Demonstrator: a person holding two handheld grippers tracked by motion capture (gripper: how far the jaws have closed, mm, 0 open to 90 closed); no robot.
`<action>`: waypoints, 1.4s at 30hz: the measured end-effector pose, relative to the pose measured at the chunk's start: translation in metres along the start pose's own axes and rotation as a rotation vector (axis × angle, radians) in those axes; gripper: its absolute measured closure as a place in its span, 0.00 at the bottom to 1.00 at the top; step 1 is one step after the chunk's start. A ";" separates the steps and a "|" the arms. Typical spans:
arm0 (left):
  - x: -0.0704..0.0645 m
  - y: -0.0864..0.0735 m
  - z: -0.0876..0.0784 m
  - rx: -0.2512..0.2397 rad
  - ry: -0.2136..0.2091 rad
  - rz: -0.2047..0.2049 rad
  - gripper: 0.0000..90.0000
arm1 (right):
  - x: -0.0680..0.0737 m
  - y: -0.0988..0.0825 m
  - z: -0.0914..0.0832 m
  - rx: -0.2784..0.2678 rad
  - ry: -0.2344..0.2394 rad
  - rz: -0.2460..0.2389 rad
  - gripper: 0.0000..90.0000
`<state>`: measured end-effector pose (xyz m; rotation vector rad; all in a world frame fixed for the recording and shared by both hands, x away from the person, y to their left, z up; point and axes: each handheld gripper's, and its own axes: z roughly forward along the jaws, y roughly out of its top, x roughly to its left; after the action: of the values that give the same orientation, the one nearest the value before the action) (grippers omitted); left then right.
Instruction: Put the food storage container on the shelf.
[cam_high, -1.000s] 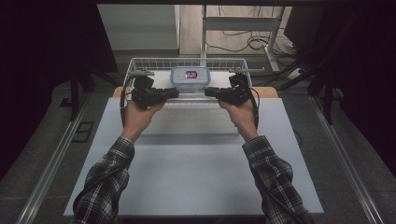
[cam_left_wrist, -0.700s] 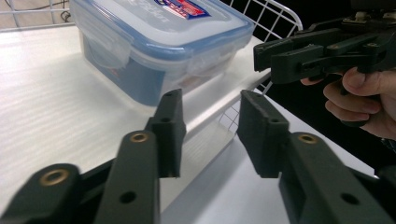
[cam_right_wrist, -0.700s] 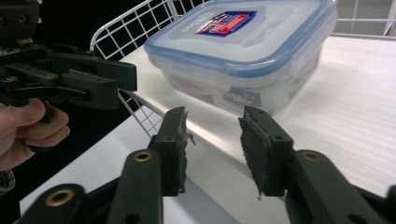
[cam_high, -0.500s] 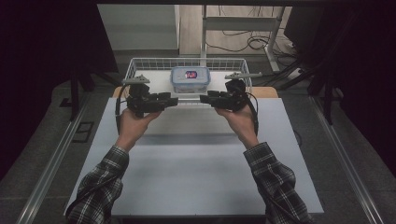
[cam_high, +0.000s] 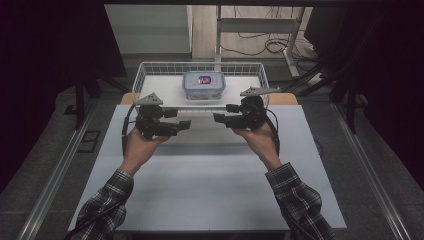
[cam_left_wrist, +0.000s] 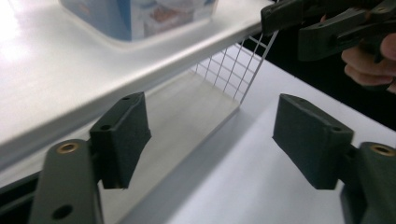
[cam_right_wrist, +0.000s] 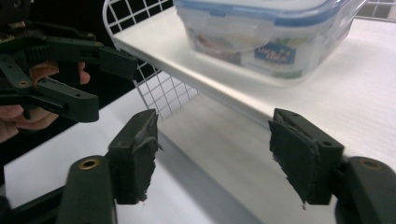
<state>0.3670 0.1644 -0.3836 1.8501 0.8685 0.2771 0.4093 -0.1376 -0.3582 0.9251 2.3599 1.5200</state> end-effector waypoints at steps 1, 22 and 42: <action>-0.001 -0.002 0.000 0.001 0.002 0.003 0.25 | 0.001 -0.002 -0.001 0.002 -0.004 -0.010 0.33; -0.021 -0.055 0.009 0.100 0.021 0.069 0.07 | 0.021 -0.049 0.003 0.032 -0.022 -0.117 0.13; -0.025 -0.098 0.012 0.079 0.049 0.081 0.03 | 0.017 -0.089 0.003 0.062 -0.010 -0.078 0.02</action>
<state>0.3130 0.1594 -0.4699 1.9625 0.8495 0.3440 0.3618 -0.1504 -0.4343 0.8412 2.4188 1.4169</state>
